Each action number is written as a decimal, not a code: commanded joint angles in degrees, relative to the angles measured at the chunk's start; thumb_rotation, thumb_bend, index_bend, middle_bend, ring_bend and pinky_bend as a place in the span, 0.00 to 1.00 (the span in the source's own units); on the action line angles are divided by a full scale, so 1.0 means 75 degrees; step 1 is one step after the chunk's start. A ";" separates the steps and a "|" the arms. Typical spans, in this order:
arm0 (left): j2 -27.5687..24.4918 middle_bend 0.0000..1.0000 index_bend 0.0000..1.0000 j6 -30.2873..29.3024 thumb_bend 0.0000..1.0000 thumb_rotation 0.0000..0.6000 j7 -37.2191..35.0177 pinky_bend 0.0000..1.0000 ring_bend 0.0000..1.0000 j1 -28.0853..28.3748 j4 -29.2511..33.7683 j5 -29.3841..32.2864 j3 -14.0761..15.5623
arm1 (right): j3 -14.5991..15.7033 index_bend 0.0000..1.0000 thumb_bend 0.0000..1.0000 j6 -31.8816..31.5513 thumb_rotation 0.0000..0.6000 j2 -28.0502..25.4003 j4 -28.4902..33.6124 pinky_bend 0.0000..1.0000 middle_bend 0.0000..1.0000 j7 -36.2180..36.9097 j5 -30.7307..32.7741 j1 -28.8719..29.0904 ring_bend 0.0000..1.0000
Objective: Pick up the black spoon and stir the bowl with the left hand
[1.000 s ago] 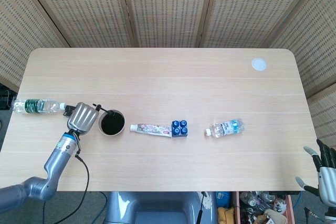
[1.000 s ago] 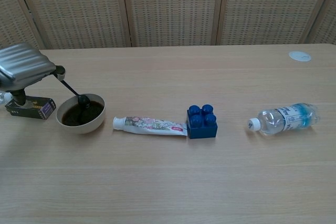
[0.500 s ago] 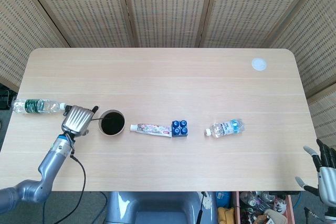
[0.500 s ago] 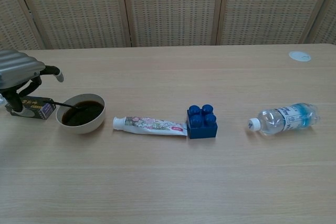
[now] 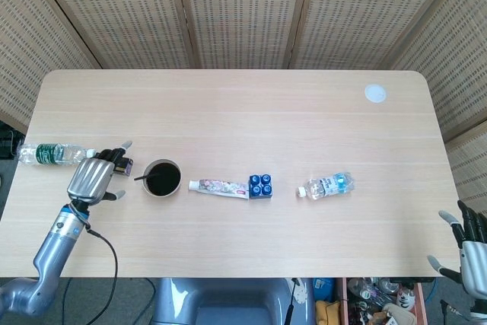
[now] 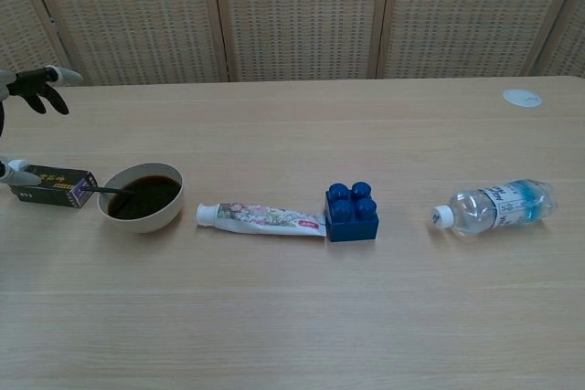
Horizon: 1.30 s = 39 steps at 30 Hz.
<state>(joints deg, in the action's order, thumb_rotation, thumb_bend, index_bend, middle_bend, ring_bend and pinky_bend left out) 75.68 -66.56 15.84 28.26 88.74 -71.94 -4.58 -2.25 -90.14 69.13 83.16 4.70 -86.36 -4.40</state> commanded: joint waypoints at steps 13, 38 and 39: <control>-0.0783 0.00 0.00 -0.2232 0.14 1.00 -0.1789 0.00 0.00 -0.1875 0.0686 -0.1562 0.0872 | -0.0006 0.22 0.19 0.0069 1.00 -0.0027 0.0195 0.00 0.08 -0.0224 -0.0153 0.0152 0.00; -0.1068 0.00 0.00 -0.3547 0.14 1.00 -0.1976 0.00 0.00 -0.3202 0.0769 -0.2702 0.1359 | 0.0015 0.22 0.19 0.0078 1.00 -0.0022 0.0486 0.00 0.08 -0.0589 -0.0388 0.0357 0.00; -0.1067 0.00 0.00 -0.3557 0.14 1.00 -0.1982 0.00 0.00 -0.3210 0.0767 -0.2720 0.1351 | 0.0016 0.22 0.19 0.0074 1.00 -0.0020 0.0485 0.00 0.08 -0.0587 -0.0388 0.0357 0.00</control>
<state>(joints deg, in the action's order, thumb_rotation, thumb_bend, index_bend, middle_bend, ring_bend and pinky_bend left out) 67.63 -93.18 1.01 4.26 94.54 -92.28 5.61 -2.13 -89.58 68.98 86.80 0.30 -89.27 -1.73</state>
